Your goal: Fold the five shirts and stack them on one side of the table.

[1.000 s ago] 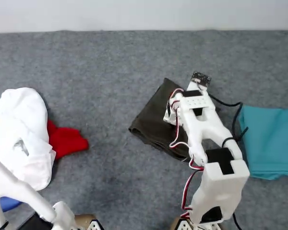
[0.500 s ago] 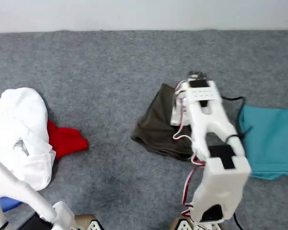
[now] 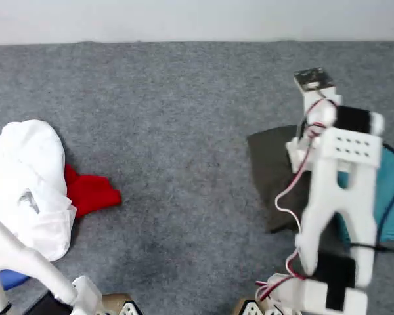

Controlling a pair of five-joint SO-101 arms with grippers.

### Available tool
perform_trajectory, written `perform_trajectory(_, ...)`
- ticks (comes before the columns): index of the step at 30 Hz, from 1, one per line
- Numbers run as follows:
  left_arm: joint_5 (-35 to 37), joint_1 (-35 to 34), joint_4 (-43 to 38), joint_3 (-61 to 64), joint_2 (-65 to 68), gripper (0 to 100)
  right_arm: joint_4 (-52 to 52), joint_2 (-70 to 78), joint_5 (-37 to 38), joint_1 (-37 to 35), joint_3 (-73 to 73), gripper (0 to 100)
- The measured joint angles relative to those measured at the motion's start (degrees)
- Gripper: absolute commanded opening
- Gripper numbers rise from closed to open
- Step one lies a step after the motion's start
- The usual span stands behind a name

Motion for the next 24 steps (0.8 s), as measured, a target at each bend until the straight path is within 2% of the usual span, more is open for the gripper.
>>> perform_trajectory(11, 0.00, 0.00, 0.00, 0.00, 0.00, 2, -3.34, -6.07, 13.98, 14.42, 0.00, 0.9)
perform_trajectory(18, 0.00, 0.00, 0.00, 0.00, 0.00, 2, -8.26, -4.75, 17.49, 20.04, 0.79, 0.9)
perform_trajectory(24, 0.00, 0.00, 0.00, 0.00, 0.00, 2, -16.18, 4.22, 19.87, 24.53, 0.79, 0.9)
